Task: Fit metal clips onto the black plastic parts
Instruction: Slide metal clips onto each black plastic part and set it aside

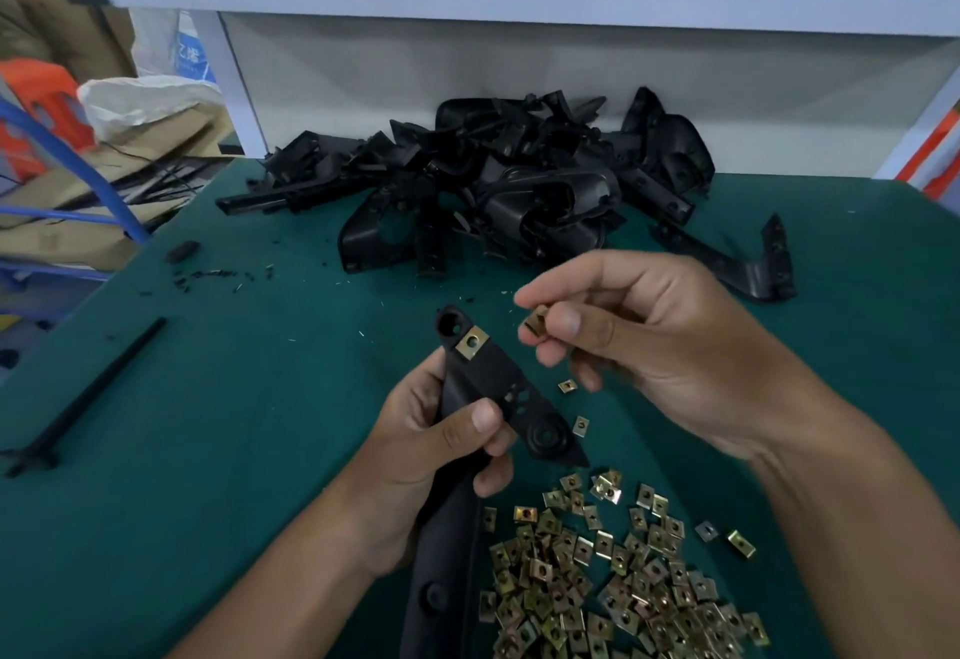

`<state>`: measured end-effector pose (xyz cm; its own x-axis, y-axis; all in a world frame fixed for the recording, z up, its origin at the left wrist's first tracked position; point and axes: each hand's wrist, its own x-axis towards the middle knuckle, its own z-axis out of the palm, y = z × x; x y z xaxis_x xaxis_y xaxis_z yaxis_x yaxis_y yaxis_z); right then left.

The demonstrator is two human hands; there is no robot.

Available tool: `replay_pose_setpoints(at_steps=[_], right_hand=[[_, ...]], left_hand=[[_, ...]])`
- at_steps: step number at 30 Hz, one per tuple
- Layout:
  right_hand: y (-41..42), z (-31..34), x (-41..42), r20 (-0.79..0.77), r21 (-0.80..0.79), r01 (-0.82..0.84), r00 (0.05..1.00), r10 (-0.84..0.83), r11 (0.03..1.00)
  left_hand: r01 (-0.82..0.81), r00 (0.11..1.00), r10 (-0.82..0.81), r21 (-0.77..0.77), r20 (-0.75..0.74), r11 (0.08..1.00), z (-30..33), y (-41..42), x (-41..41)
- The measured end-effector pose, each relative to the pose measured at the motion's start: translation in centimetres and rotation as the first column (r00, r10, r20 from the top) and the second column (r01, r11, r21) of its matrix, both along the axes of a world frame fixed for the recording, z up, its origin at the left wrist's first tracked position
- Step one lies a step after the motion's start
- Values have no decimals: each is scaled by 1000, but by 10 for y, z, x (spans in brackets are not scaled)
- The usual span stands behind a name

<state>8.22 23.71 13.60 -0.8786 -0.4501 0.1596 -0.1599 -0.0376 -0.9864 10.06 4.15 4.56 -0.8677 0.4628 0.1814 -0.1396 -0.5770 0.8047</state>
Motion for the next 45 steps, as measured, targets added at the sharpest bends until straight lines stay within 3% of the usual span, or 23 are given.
replay_pose_setpoints(at_steps=[13,23,35,45], right_hand=[[1,0,4,-104,203,49,994,-28,978],[-4,3,0,21,170,-84,996,82,982],[-1,5,-1,0,335,-137,989,145,932],[3,7,-2,-68,301,-56,994,80,952]], left_hand=[[-40,999,39,58,21,997,5,-1,2],[-3,1000,3,91,-2,996,2,-3,1],[5,1000,-5,75,4,997,1,-4,0],[18,1000,-19,100,3,995,1,-4,0]])
